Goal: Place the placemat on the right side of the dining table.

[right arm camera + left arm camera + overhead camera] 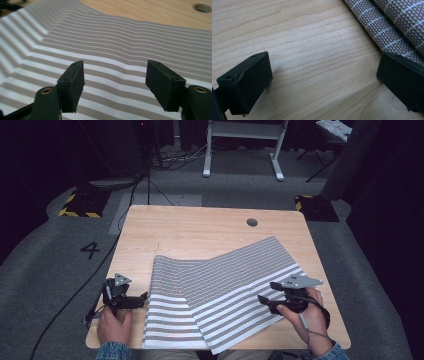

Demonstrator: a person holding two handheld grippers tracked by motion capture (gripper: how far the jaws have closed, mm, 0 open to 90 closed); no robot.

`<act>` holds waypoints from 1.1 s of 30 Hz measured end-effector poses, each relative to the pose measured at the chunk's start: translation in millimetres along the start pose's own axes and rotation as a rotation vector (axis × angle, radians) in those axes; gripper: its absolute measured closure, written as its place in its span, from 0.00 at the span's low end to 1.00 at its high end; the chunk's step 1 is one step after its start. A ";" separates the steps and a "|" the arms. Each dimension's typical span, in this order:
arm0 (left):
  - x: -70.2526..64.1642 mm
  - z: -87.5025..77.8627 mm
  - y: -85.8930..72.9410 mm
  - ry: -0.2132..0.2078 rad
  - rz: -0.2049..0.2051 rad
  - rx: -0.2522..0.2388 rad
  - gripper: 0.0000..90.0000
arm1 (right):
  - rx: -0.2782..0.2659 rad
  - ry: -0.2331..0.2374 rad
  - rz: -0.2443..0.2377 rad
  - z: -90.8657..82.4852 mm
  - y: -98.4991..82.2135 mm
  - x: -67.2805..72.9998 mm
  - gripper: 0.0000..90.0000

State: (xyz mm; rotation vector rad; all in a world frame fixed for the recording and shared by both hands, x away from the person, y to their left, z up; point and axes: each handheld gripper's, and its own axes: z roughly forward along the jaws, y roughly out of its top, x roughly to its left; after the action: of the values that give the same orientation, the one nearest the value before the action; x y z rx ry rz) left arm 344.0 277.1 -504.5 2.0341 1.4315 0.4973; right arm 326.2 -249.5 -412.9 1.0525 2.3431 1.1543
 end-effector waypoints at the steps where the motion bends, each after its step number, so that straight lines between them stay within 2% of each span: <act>1: 0.0 0.0 0.0 0.000 0.000 0.000 0.00 | 0.010 -0.039 0.019 -2.4 -3.2 -7.6 0.32; 2: 0.0 0.0 0.0 0.000 0.000 0.000 0.00 | 0.015 -0.076 0.038 -4.4 -6.5 -14.6 0.30; 3: 0.0 0.0 0.0 0.000 0.000 0.000 0.00 | 0.015 -0.076 0.038 -4.4 -6.5 -14.6 0.30; 4: 0.0 0.0 0.0 0.000 0.000 0.000 0.00 | 0.019 -0.112 0.048 -6.0 -10.1 -22.2 0.30; 5: 0.0 0.0 0.0 0.000 0.000 0.000 0.00 | 0.027 -0.158 0.088 -7.2 -17.9 -38.5 0.29; 7: 0.0 0.0 0.0 0.000 0.000 0.000 0.00 | 0.032 -0.188 0.154 -6.8 -27.6 -55.6 0.25; 9: 0.0 0.0 0.0 0.000 0.000 0.000 0.00 | 0.048 -0.225 0.198 -5.8 -37.9 -70.7 0.25; 10: 0.0 0.0 0.0 0.000 0.000 0.000 0.00 | 0.048 -0.225 0.198 -5.8 -37.9 -70.7 0.25; 12: 0.0 0.0 0.0 0.000 0.000 0.000 0.00 | 0.063 -0.249 0.217 -5.1 -46.9 -81.7 0.27; 13: 0.0 0.0 0.0 0.000 0.000 0.000 0.00 | 0.087 -0.291 0.230 -4.9 -56.5 -91.4 0.26; 14: 0.0 0.0 0.0 0.000 0.000 0.000 0.00 | 0.087 -0.291 0.230 -4.9 -56.5 -91.4 0.26; 15: 0.0 0.0 0.0 0.000 0.000 0.000 0.00 | 0.101 -0.318 0.255 -4.1 -65.1 -99.8 0.25; 19: 0.0 0.0 0.0 0.000 0.000 0.000 0.00 | 0.128 -0.353 0.304 -4.5 -79.5 -111.8 0.22; 22: 0.0 0.0 0.0 0.000 0.000 0.000 0.00 | 0.143 -0.371 0.322 -5.2 -87.5 -116.4 0.18; 25: 0.0 0.0 0.0 0.000 0.000 0.000 0.00 | 0.168 -0.388 0.351 -3.5 -92.4 -117.8 0.19; 33: 0.0 0.0 0.0 0.000 0.000 0.000 0.00 | 0.197 -0.405 0.356 0.5 -93.5 -117.5 0.19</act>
State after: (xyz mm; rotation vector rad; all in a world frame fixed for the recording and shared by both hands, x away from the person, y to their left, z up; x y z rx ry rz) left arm 344.0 277.0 -504.5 2.0339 1.4315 0.4974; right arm 361.5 -373.2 -490.3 1.6509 2.0257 0.7304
